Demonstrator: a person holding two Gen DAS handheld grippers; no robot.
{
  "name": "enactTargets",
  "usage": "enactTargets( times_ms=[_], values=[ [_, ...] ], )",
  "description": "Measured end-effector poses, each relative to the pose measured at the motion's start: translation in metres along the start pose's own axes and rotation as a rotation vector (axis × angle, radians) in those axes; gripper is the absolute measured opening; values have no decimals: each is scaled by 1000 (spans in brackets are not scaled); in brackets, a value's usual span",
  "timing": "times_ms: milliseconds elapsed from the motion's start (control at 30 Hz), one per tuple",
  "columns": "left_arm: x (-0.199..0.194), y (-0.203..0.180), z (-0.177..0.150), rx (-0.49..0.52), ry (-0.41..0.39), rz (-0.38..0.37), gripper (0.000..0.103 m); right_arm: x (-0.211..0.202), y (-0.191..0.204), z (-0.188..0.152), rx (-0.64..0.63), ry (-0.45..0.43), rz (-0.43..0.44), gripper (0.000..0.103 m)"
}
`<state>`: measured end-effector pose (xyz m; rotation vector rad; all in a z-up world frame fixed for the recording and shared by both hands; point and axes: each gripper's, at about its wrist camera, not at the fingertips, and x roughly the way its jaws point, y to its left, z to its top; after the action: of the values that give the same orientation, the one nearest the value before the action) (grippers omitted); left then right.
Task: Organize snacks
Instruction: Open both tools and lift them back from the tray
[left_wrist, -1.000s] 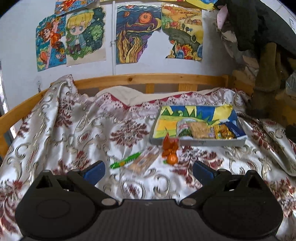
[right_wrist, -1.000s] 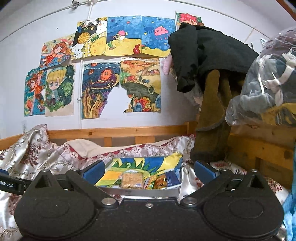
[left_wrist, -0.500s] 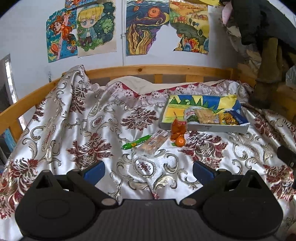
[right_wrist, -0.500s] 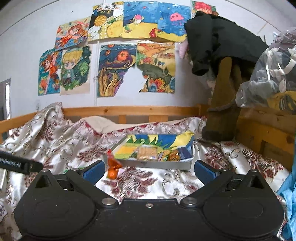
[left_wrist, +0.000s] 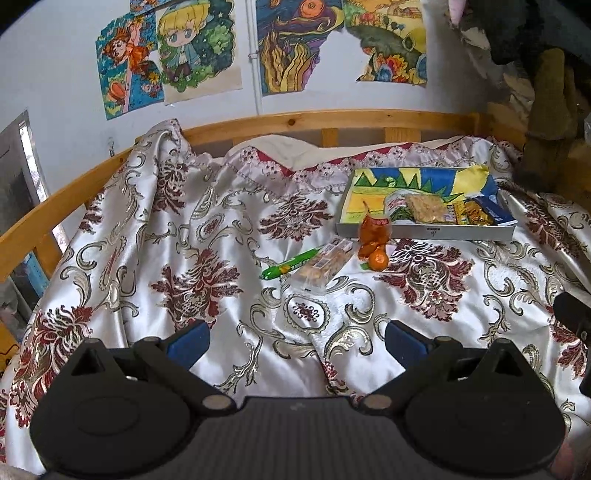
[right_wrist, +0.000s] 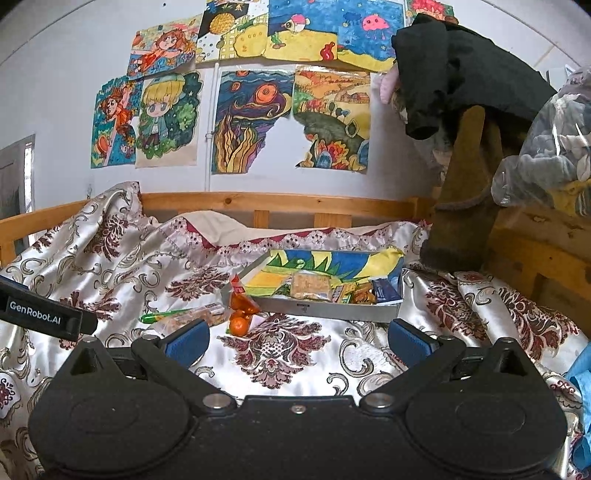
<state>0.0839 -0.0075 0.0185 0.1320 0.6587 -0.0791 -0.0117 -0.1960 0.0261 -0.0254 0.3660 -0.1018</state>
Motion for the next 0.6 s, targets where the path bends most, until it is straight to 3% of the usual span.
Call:
enactTargets(
  times_ms=[267,600],
  values=[
    [25,10,9,-16,84,3,103,14,10,2,-23,34,24,102],
    [62,8,25,76,123,-23,103,49,21,11,-60,92,117,102]
  ],
)
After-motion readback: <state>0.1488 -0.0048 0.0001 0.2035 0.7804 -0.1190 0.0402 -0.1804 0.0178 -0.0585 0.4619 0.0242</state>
